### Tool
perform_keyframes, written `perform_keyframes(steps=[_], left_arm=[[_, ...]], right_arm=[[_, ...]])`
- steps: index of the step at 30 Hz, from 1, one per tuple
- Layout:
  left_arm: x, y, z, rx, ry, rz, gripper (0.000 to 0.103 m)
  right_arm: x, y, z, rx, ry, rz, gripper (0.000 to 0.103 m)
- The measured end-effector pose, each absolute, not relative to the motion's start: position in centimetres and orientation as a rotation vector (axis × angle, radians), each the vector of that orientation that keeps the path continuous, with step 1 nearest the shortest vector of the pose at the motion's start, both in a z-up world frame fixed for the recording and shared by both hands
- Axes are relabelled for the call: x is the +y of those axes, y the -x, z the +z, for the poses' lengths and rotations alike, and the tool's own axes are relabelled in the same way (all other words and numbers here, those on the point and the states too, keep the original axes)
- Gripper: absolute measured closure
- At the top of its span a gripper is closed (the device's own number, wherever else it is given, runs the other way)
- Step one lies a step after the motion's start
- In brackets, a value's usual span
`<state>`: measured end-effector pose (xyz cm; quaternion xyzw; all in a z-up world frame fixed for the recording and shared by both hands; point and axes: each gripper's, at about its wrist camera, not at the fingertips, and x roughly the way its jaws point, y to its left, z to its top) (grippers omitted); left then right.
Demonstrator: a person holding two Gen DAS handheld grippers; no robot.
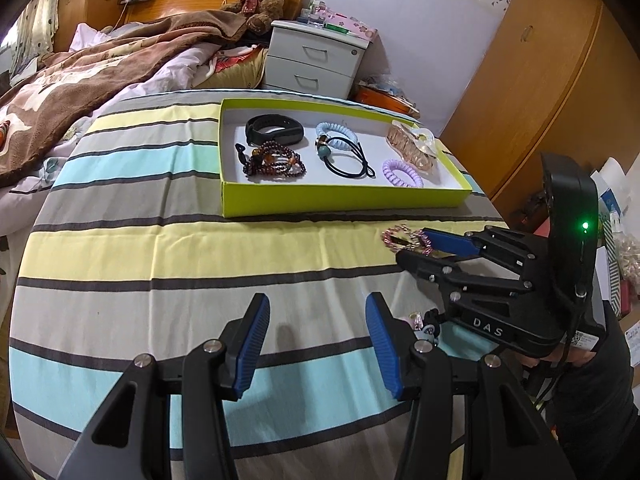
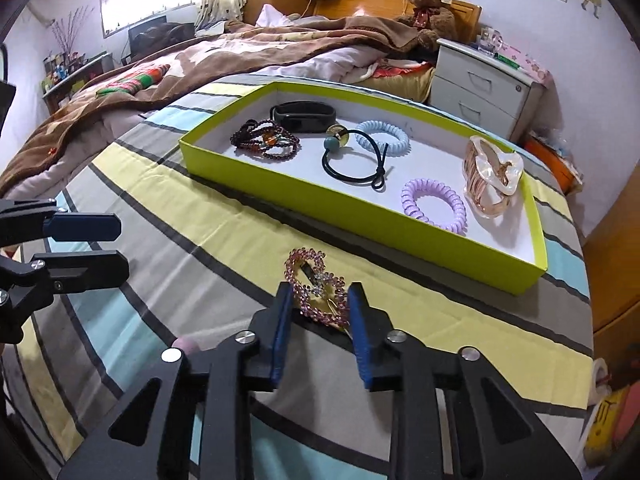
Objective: Organize jewelry
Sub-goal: 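Grasp the keychain with pink ball and bear charm with the left gripper while the right gripper holds the clip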
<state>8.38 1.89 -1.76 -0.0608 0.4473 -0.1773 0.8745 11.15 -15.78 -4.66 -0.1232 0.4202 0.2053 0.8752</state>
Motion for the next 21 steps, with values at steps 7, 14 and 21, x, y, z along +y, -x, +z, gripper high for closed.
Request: perform_keyframes(steps=[7,14,21], left_arm=[[1.7,-7.9,-1.7,0.932,0.125,-0.381,0.051],[0.8,-7.6,-1.9,0.938,0.121,-0.430,0.050],[-1.4,-6.9,-2.4,0.942,0.079,-0.504,0.049]], right_arm=[[-16.3,-10.5,-4.5,0.877,0.222,0.426,0.079],[-18.5,-9.7,-4.0,0.878,0.098,0.406,0.079],[-20.4,-7.8,-3.0,0.848,0.000,0.395,0.079]])
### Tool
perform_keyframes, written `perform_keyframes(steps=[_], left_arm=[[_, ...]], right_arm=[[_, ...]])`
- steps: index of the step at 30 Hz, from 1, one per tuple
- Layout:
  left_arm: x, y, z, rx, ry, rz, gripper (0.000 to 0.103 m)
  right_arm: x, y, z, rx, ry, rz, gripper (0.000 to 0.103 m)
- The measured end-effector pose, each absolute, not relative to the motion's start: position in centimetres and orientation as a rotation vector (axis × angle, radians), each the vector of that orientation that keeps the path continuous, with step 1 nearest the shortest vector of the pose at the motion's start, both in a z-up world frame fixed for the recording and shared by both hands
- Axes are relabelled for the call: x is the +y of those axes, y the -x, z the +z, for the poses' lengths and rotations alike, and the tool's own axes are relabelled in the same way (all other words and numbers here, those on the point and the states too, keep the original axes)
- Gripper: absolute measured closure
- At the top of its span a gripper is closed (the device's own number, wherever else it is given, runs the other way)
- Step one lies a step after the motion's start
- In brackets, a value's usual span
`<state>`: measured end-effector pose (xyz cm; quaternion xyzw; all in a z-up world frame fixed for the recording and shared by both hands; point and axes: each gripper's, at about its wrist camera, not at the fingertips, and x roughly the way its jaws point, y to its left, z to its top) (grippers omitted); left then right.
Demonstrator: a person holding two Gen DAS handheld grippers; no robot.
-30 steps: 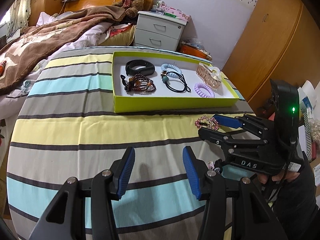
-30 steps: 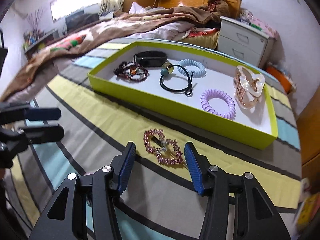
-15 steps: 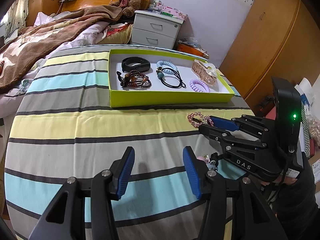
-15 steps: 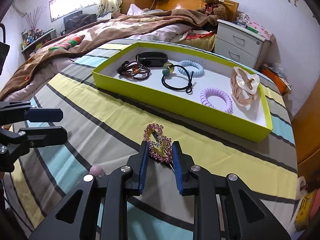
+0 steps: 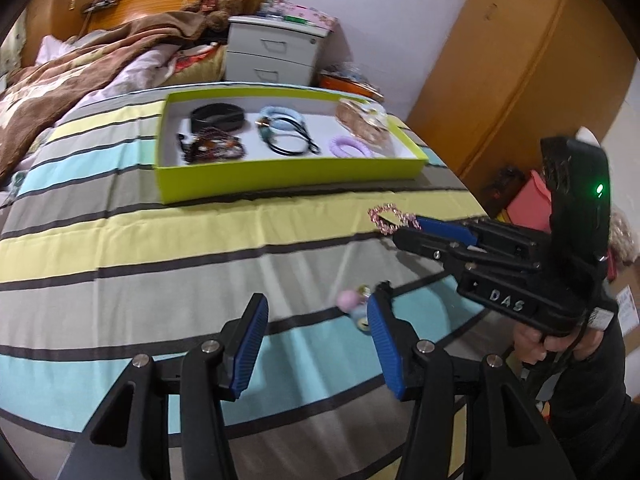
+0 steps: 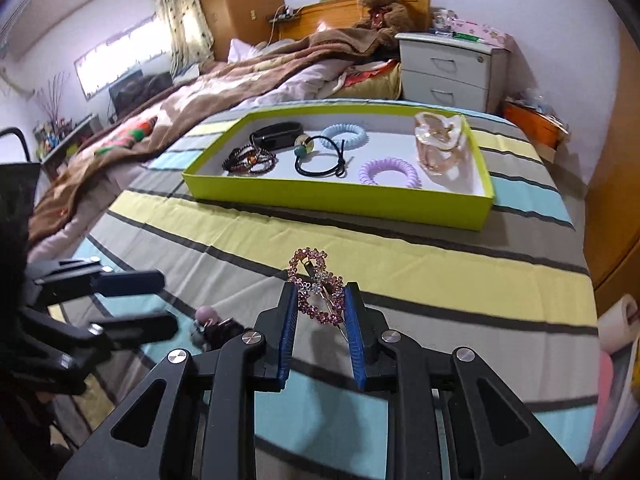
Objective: Organize jewelry
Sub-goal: 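Grasp the keychain with pink ball and bear charm with the left gripper while the right gripper holds the clip, then carry the keychain with the left gripper over the tray while the right gripper carries the rhinestone clip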
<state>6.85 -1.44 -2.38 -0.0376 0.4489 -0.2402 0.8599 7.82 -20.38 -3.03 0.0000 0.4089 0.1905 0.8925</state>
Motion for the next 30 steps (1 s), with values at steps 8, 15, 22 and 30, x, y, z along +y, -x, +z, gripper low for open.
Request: perform_keyframes(steps=[8,15,22,30], left_arm=[[-4.3,-6.6,-2.9,0.946,0.011,-0.561,0.049],[-6.2,-6.6,-3.4,0.925,-0.077,-0.531,0.049],[-7.2,-6.0,-3.6,0.893,-0.160,-0.508,0.050],[-7.1,-5.7,-3.5,0.887,-0.162,-0.510,0.068]], right_arm=[[-21.6,-5.6,-2.3,0.808,-0.070,0.382,0.079],[-22.3,-4.7,-2.0,0.786,-0.091,0.365,0.079],[-22.8,-4.0,-1.9,0.770,-0.109,0.359,0.079],[-22.9,-3.9,-1.9,0.766,-0.112,0.353,0.079]])
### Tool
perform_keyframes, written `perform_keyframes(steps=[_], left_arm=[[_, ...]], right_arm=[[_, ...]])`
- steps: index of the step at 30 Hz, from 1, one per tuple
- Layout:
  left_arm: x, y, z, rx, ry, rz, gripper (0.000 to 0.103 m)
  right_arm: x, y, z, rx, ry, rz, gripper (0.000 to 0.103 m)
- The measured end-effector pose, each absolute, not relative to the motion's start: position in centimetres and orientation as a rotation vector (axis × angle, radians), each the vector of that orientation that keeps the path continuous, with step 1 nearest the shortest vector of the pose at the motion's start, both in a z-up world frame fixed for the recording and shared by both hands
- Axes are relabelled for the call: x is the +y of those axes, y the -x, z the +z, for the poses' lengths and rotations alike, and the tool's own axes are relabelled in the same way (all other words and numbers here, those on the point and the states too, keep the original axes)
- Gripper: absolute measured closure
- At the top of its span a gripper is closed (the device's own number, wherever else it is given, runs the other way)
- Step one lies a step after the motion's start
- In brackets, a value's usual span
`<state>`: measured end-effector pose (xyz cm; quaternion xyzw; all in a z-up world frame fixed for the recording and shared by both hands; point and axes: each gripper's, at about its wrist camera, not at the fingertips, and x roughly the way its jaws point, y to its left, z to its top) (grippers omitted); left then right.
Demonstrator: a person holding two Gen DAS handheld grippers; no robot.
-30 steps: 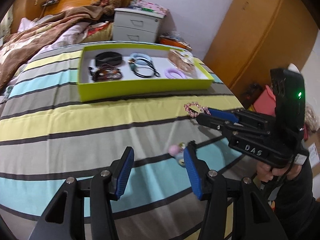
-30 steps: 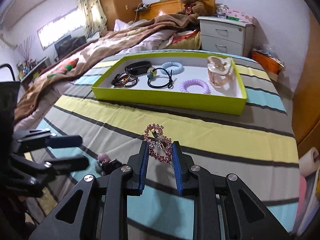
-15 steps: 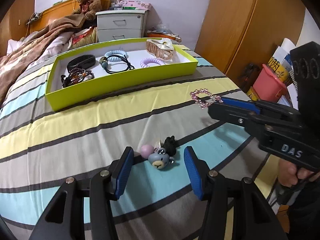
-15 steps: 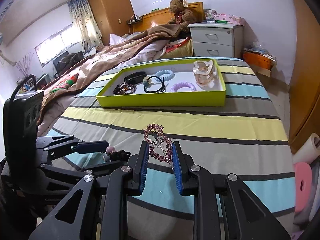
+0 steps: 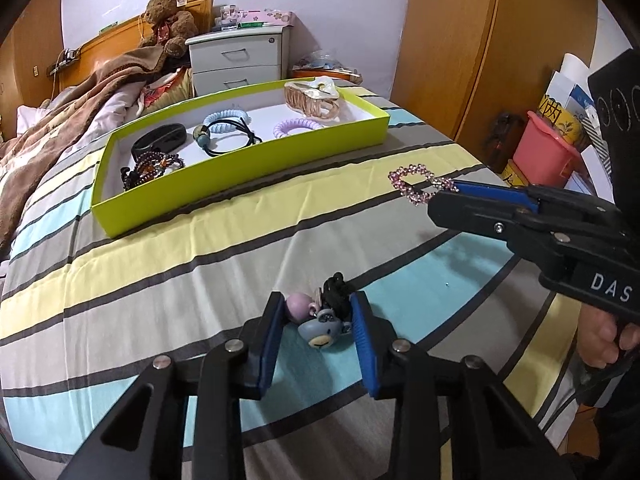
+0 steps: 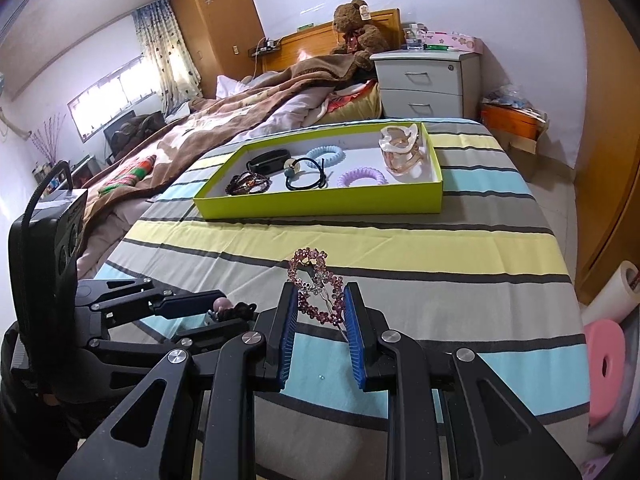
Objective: Organize jewelry
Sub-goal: 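Carry the keychain with the left gripper over the tray while the right gripper carries the rhinestone clip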
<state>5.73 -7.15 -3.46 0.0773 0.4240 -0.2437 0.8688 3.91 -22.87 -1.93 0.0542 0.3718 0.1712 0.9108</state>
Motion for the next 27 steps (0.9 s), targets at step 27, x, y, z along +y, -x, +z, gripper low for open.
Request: perform_keyframes(steps=[27], left_arm=[[-4.0,-6.8,-0.2,0.832,-0.058,-0.427,0.069]], right_arm=[[-21.9,-4.3,0.7,0.719,-0.097,0.343,0.079]])
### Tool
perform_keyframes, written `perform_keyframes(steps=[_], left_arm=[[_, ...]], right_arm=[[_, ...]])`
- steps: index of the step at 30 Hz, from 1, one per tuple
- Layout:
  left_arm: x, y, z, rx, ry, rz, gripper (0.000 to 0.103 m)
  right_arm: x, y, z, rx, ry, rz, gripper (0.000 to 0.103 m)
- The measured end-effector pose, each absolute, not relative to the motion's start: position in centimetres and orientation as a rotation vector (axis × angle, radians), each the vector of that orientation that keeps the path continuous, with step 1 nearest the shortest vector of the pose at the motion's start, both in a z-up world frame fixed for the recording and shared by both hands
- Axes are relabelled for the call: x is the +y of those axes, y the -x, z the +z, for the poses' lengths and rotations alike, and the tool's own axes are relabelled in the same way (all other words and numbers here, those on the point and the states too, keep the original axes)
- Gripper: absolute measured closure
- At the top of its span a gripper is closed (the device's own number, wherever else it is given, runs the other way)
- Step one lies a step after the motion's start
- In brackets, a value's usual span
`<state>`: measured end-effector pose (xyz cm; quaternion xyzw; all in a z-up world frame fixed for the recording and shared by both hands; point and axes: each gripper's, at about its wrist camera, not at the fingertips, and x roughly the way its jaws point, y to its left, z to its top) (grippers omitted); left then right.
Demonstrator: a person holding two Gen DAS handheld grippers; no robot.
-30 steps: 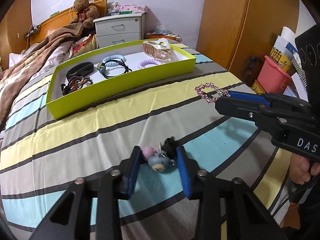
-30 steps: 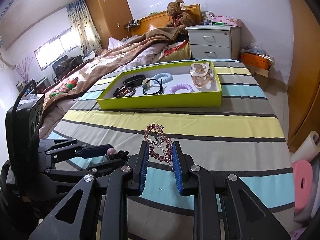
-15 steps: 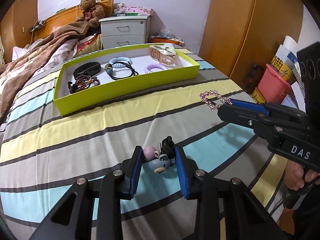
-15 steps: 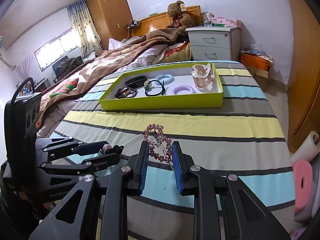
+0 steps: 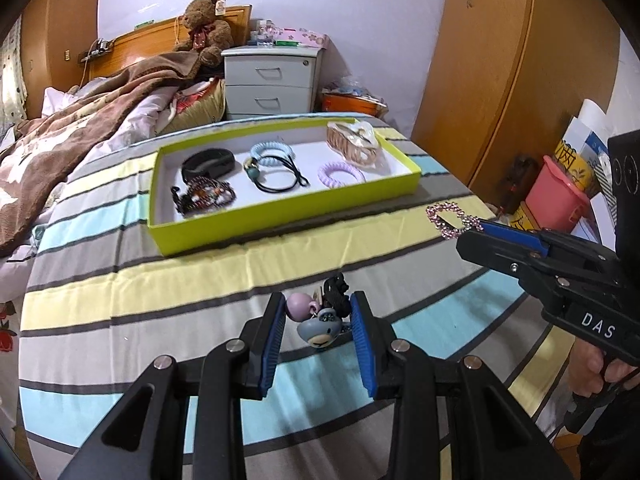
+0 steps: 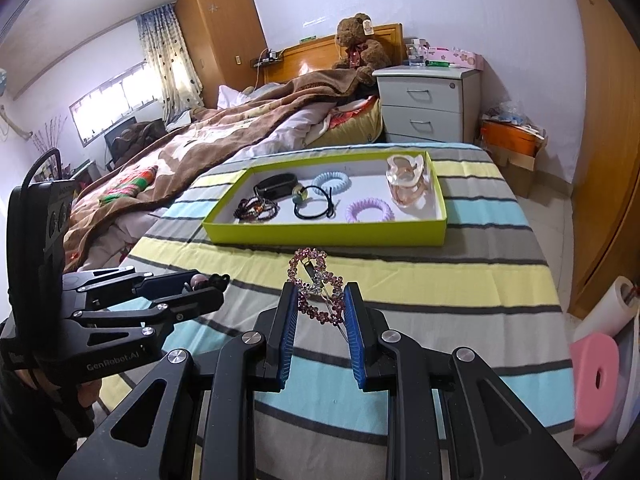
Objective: Organize jewelry
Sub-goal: 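Carry the keychain with the left gripper over the tray while the right gripper carries the rhinestone clip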
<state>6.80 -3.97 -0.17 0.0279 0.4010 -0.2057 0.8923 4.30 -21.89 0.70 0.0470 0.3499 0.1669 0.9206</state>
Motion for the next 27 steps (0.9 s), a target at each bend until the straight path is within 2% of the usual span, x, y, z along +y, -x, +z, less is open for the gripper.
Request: perform_keyframes(steps=[17,27], left_arm=[[-2.0,-10.5,2.7,0.792,-0.019,-0.377,0.068],[-1.6,-13.8,3.2,0.788,0.006,-0.358,0.068]], right_arm=[[-21.2,-8.5,3.4,0.697,-0.079,0.341,0.079],[-20.5,-13.9,4.0,0.704,-0.058,0.322,0.079]])
